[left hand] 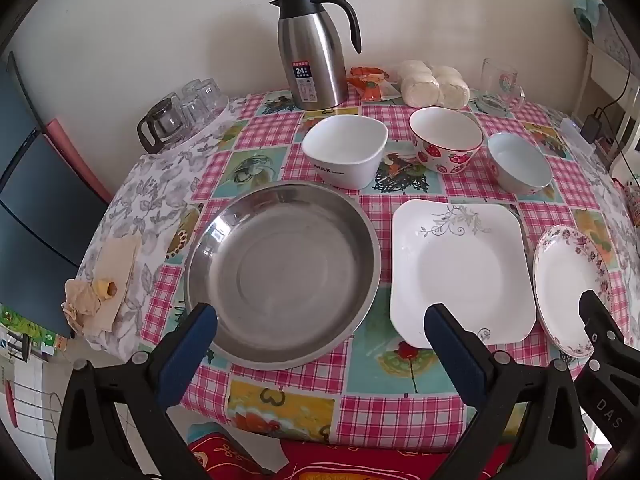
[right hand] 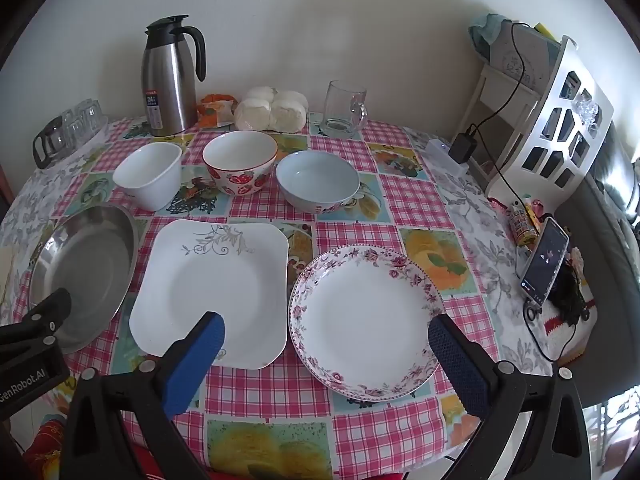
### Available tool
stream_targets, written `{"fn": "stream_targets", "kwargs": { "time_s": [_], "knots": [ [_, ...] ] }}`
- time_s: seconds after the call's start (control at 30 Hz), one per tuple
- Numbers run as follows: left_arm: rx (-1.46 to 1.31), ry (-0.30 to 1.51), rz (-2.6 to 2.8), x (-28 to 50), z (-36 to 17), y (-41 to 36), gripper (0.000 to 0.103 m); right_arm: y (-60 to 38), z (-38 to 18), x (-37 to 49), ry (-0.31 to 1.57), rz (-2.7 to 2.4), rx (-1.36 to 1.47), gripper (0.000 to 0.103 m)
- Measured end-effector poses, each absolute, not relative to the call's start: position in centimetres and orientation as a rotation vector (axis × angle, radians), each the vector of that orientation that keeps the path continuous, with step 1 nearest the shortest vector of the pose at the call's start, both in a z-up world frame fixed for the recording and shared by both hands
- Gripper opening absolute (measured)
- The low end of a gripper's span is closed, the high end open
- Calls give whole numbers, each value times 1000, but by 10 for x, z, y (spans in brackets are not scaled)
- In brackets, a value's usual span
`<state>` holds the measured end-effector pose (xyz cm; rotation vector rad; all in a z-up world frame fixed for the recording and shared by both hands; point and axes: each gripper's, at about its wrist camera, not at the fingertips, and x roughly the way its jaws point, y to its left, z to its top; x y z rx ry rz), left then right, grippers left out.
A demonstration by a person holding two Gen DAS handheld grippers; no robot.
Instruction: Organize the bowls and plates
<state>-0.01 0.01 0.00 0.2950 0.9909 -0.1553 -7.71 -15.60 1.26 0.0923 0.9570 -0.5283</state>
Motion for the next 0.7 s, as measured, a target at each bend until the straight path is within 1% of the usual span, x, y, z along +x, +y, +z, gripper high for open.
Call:
{"fn": "stream_targets", "kwargs": {
  "time_s": [0.7],
  "knots": [
    [295,1005,-153,2,-2,2,103,-156,12,-77,959,-528,92,103]
  ]
}}
